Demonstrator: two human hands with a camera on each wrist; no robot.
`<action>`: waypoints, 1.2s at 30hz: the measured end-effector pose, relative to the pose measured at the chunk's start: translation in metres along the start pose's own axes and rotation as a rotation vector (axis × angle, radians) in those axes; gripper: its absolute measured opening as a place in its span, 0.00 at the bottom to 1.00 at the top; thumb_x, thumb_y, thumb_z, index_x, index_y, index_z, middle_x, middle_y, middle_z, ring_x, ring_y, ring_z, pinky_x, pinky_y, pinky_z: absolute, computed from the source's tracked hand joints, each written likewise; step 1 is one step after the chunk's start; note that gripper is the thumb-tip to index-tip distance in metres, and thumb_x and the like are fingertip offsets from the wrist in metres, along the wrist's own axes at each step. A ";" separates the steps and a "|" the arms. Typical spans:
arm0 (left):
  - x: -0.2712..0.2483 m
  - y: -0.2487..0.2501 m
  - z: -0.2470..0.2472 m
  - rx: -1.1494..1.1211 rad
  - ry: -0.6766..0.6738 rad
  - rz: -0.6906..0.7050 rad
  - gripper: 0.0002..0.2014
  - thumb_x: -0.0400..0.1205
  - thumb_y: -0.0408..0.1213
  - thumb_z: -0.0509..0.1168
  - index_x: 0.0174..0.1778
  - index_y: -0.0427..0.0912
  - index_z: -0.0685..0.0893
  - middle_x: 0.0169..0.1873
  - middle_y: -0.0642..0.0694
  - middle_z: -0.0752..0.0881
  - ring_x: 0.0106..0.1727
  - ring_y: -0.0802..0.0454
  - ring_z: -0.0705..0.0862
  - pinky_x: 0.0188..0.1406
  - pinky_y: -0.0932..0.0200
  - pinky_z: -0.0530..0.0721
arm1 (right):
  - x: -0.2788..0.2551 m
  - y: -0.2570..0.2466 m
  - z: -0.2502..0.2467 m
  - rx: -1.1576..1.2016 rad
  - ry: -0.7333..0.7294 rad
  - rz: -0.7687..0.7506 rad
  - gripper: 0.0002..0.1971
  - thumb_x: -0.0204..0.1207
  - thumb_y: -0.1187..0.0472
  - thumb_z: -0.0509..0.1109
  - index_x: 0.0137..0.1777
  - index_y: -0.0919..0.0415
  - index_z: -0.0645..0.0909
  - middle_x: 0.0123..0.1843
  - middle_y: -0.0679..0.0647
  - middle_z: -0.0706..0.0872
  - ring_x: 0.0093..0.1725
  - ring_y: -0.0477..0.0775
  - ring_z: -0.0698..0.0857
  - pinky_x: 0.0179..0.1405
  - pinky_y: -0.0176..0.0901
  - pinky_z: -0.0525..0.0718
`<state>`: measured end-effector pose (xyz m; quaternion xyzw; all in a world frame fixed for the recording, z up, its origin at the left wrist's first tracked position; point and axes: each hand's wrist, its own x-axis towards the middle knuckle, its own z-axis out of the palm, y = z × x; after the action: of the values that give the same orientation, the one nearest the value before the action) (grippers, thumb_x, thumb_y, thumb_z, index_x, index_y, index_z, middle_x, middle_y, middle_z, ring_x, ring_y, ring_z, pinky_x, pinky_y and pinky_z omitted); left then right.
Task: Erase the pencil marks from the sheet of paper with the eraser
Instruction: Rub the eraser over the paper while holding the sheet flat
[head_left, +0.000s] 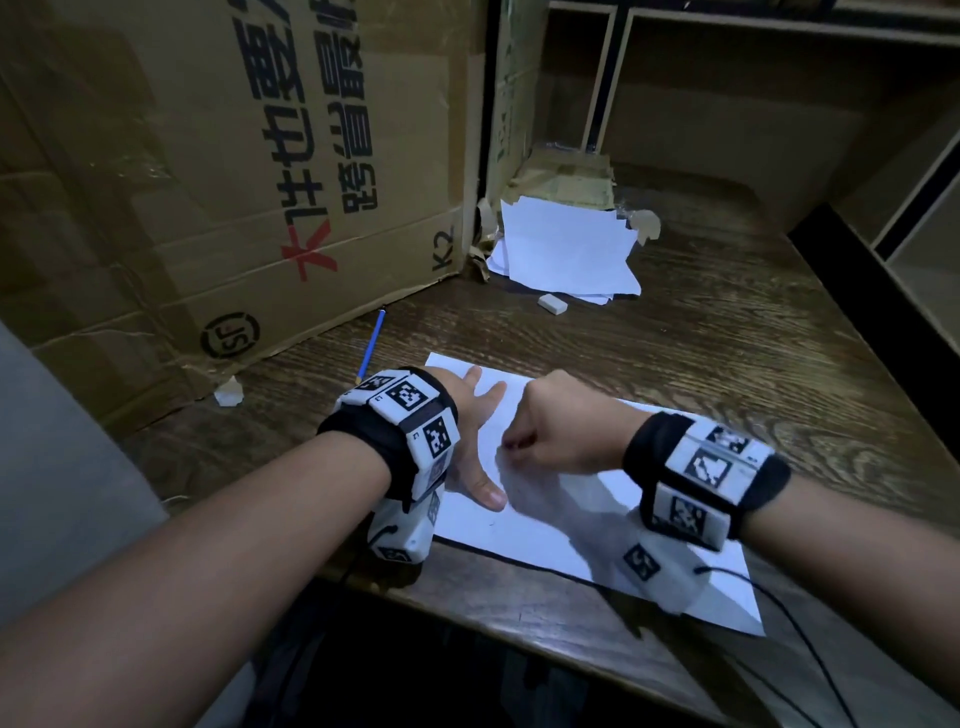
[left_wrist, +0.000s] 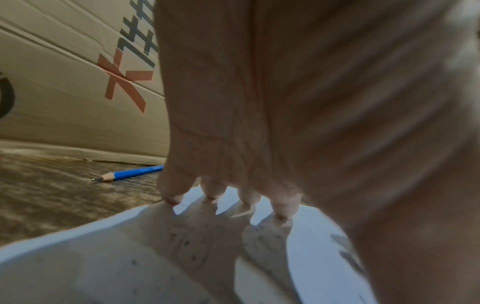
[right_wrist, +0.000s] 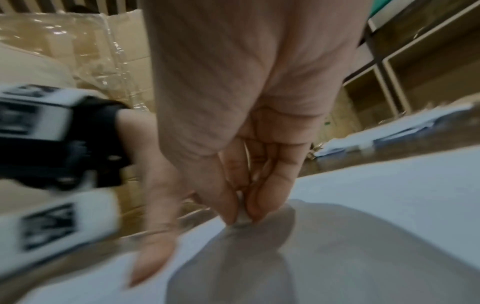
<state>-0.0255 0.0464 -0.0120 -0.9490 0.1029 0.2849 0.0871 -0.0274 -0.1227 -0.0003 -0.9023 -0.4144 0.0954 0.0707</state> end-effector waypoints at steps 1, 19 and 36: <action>0.000 -0.001 0.000 -0.013 -0.009 0.004 0.77 0.50 0.84 0.70 0.85 0.61 0.29 0.86 0.48 0.30 0.86 0.37 0.61 0.79 0.42 0.69 | 0.004 0.010 -0.002 0.010 0.023 0.025 0.14 0.69 0.59 0.67 0.27 0.69 0.76 0.23 0.60 0.73 0.28 0.55 0.64 0.31 0.53 0.74; -0.012 0.002 -0.005 -0.045 -0.010 -0.017 0.75 0.60 0.75 0.76 0.87 0.50 0.31 0.86 0.51 0.31 0.88 0.38 0.47 0.82 0.41 0.61 | 0.028 -0.002 -0.001 0.013 -0.008 0.088 0.18 0.71 0.53 0.69 0.25 0.63 0.74 0.20 0.53 0.74 0.23 0.53 0.74 0.29 0.47 0.78; -0.006 0.000 -0.006 -0.074 -0.037 -0.031 0.79 0.54 0.76 0.77 0.86 0.48 0.30 0.85 0.53 0.29 0.88 0.42 0.53 0.82 0.43 0.66 | 0.041 0.053 -0.010 0.084 0.140 0.265 0.14 0.71 0.65 0.70 0.23 0.65 0.80 0.22 0.55 0.80 0.26 0.55 0.76 0.29 0.47 0.78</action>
<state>-0.0270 0.0457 -0.0041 -0.9477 0.0760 0.3045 0.0584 0.0408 -0.1262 -0.0061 -0.9498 -0.2816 0.0579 0.1239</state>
